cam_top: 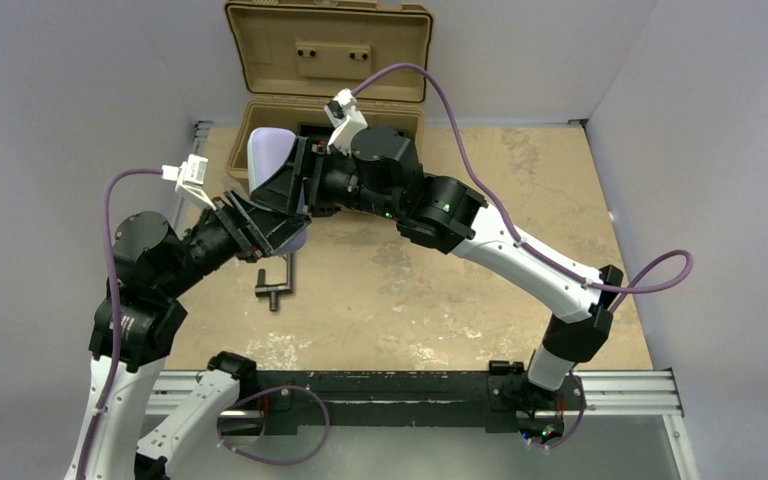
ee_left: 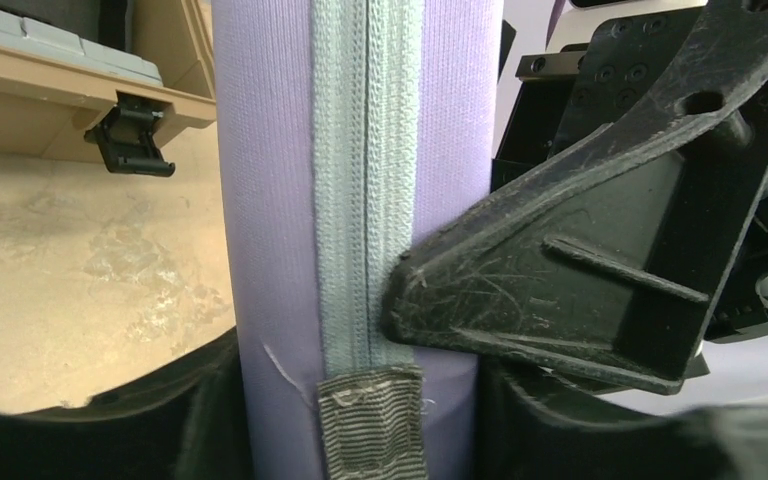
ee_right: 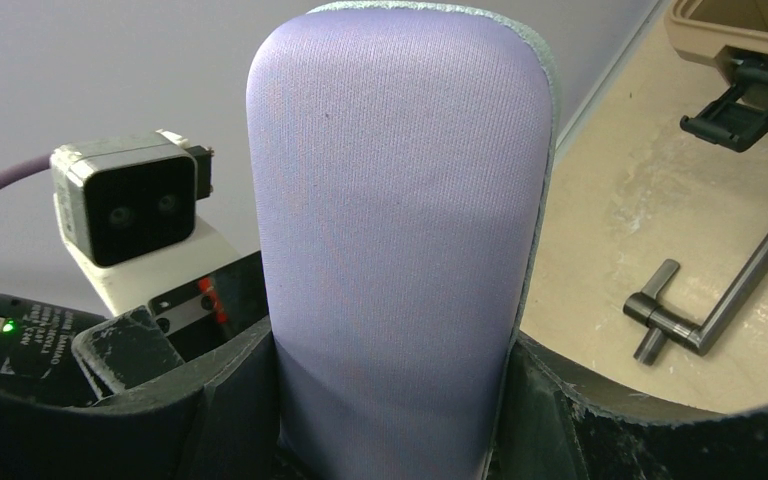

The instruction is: Open the umbrella

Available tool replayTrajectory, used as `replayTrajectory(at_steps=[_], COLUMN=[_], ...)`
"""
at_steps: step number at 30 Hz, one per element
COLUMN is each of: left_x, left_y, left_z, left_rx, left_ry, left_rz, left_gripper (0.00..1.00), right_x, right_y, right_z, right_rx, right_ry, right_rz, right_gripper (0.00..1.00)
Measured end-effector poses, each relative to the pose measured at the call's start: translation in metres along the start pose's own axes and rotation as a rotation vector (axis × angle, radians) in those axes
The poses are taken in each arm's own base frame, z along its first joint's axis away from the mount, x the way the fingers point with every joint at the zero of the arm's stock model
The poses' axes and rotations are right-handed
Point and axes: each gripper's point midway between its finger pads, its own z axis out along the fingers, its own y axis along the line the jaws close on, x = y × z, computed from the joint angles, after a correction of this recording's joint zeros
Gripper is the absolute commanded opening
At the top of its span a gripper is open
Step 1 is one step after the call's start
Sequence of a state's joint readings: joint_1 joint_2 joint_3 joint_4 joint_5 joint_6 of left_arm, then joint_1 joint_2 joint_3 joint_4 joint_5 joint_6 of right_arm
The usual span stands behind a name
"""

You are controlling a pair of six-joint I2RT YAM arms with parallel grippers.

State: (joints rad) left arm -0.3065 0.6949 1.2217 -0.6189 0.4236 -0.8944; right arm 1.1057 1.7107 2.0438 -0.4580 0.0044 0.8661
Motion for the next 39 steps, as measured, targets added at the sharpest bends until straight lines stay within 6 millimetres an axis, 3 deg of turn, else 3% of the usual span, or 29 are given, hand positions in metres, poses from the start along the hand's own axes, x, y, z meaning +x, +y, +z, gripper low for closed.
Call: replayTrajectory(at_steps=[3, 4, 10, 18, 22, 28, 30, 33, 35, 39], left_x=[0.0, -0.001, -0.002, -0.003, -0.006, -0.013, -0.02, -0.03, -0.035, -0.042], left_y=[0.001, 0.001, -0.001, 0.0, 0.003, 0.006, 0.003, -0.004, -0.008, -0.014], left_z=[0.001, 0.001, -0.001, -0.01, -0.014, -0.019, -0.021, -0.023, -0.023, -0.019], left_rx=[-0.003, -0.004, -0.008, -0.035, -0.072, -0.118, -0.126, -0.119, -0.11, -0.087], left_ry=[0.001, 0.001, -0.004, -0.024, -0.038, -0.071, -0.093, -0.13, -0.15, -0.172], left_rz=[0.017, 0.023, 0.023, 0.016, 0.007, 0.0, 0.002, 0.001, -0.007, -0.017], left_gripper=[0.04, 0.0, 0.0, 0.0, 0.0, 0.0, 0.0, 0.0, 0.0, 0.0], right_x=[-0.001, -0.001, -0.002, -0.015, -0.041, -0.067, -0.063, -0.046, -0.018, 0.015], right_y=[-0.001, -0.001, 0.005, 0.013, 0.026, 0.045, 0.042, 0.03, 0.008, -0.011], right_z=[0.0, 0.0, -0.001, -0.015, -0.045, -0.117, -0.132, -0.138, -0.13, -0.125], right_rx=[0.003, 0.003, -0.026, -0.042, -0.059, -0.152, -0.177, -0.214, -0.23, -0.274], right_ry=[-0.005, -0.005, -0.004, -0.049, -0.144, -0.286, -0.303, -0.297, -0.256, -0.23], right_rz=[-0.014, -0.015, -0.019, -0.093, -0.14, -0.203, -0.225, -0.274, -0.309, -0.355], right_gripper=[0.5, 0.53, 0.84, 0.89, 0.89, 0.85, 0.82, 0.81, 0.79, 0.78])
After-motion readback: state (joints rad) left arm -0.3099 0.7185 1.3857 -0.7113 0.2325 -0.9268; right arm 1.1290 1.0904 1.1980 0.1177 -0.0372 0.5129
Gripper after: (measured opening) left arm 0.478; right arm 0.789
